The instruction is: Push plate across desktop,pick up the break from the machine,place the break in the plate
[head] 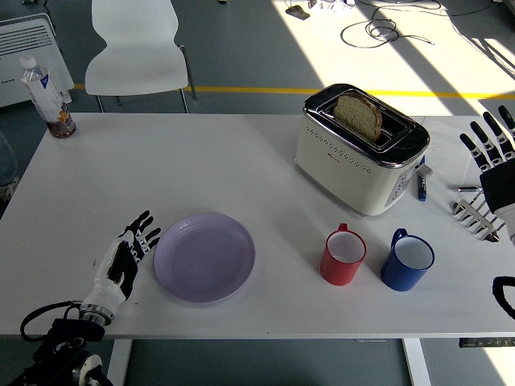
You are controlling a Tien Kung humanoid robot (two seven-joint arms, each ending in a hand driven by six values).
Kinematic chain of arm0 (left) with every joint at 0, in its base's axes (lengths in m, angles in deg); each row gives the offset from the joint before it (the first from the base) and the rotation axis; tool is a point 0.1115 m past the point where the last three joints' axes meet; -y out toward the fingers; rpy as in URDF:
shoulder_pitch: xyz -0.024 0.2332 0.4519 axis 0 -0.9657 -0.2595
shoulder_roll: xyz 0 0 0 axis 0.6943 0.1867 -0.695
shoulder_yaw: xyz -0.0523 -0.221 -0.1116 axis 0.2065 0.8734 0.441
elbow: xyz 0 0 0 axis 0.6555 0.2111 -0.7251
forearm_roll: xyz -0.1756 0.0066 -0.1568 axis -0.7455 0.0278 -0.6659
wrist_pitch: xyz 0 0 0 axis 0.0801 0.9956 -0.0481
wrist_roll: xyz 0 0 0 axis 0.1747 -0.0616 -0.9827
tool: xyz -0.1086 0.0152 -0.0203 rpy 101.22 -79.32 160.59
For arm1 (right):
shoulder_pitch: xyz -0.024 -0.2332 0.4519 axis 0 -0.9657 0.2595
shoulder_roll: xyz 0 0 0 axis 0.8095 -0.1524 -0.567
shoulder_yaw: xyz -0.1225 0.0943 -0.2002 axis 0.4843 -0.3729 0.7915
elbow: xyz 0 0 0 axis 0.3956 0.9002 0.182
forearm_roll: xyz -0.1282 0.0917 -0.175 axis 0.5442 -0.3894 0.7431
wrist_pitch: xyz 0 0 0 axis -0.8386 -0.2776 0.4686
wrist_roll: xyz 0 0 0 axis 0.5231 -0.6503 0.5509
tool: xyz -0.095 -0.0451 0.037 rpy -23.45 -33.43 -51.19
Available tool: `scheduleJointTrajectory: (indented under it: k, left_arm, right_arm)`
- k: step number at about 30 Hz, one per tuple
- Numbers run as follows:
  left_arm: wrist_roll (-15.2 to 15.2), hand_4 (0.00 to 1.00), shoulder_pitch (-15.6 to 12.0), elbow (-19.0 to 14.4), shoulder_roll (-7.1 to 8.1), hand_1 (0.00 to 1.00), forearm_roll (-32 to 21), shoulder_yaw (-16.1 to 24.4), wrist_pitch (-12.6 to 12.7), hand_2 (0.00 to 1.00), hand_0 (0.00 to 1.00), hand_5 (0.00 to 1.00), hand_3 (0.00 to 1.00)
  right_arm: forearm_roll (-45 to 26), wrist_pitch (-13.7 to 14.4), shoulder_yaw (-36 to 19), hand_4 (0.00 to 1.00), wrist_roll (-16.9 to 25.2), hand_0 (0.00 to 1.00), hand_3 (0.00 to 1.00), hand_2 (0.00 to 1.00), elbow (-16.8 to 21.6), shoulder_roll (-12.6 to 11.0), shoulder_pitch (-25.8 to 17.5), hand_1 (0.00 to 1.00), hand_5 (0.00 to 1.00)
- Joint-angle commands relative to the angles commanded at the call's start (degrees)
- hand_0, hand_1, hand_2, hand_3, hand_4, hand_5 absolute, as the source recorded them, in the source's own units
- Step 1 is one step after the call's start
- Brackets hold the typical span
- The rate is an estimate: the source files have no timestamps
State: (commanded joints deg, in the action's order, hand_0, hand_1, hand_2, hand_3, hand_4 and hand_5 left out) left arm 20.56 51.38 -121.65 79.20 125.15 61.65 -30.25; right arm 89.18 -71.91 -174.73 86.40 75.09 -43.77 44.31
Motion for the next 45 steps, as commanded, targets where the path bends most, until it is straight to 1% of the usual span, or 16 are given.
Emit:
scheduleJointTrajectory:
  k: [5, 12, 21, 24, 33, 40, 45]
  left_arm:
    - [-0.06, 0.538, 0.23, 0.09, 0.04, 0.889, -0.47, -0.45, -0.26, 0.965, 0.836, 0.998, 0.945]
    - [-0.08, 0.539, 1.23, 0.14, 0.01, 0.884, -1.08, -1.26, -0.62, 0.964, 0.823, 0.998, 0.943]
    - [-0.28, 0.538, 2.31, 1.24, -0.21, 0.874, -2.27, -1.97, -1.05, 0.955, 0.808, 0.998, 0.936]
    - [-0.63, 0.538, 2.93, 1.80, -0.11, 0.874, -2.82, -3.00, -1.48, 0.955, 0.808, 0.998, 0.936]
    - [-1.29, 0.538, 4.34, 2.46, -0.15, 0.862, -3.89, -4.03, -2.49, 0.951, 0.796, 0.998, 0.935]
    - [-1.33, 0.538, 5.22, 2.95, -0.26, 0.860, -4.69, -4.92, -2.75, 0.950, 0.796, 0.998, 0.931]
    - [-1.50, 0.539, 5.76, 3.55, 0.05, 0.860, -6.25, -6.80, -3.36, 0.947, 0.793, 0.998, 0.930]
  right_arm:
    - [-0.02, -0.03, 0.08, 0.600, 0.03, 0.793, 0.810, 0.815, -0.02, 0.05, 0.03, 0.772, 0.643]
    - [0.02, -0.08, 0.23, 0.599, 0.02, 0.793, 0.810, 0.815, -0.06, 0.22, 0.50, 0.772, 0.641]
    - [-0.06, -0.02, -0.10, 0.599, 0.01, 0.793, 0.810, 0.814, -0.06, 0.23, 0.72, 0.773, 0.642]
    - [-0.07, -0.11, -0.19, 0.599, 0.02, 0.793, 0.810, 0.814, 0.03, 0.29, 0.88, 0.773, 0.642]
    - [-0.08, -0.12, -0.26, 0.598, 0.03, 0.792, 0.810, 0.813, -0.05, 0.51, 1.24, 0.771, 0.642]
    - [-0.07, -0.12, -0.20, 0.598, 0.02, 0.792, 0.810, 0.813, -0.07, 0.58, 1.43, 0.771, 0.641]
    - [-0.04, -0.10, -0.51, 0.598, 0.02, 0.792, 0.810, 0.813, -0.04, 0.58, 1.30, 0.771, 0.643]
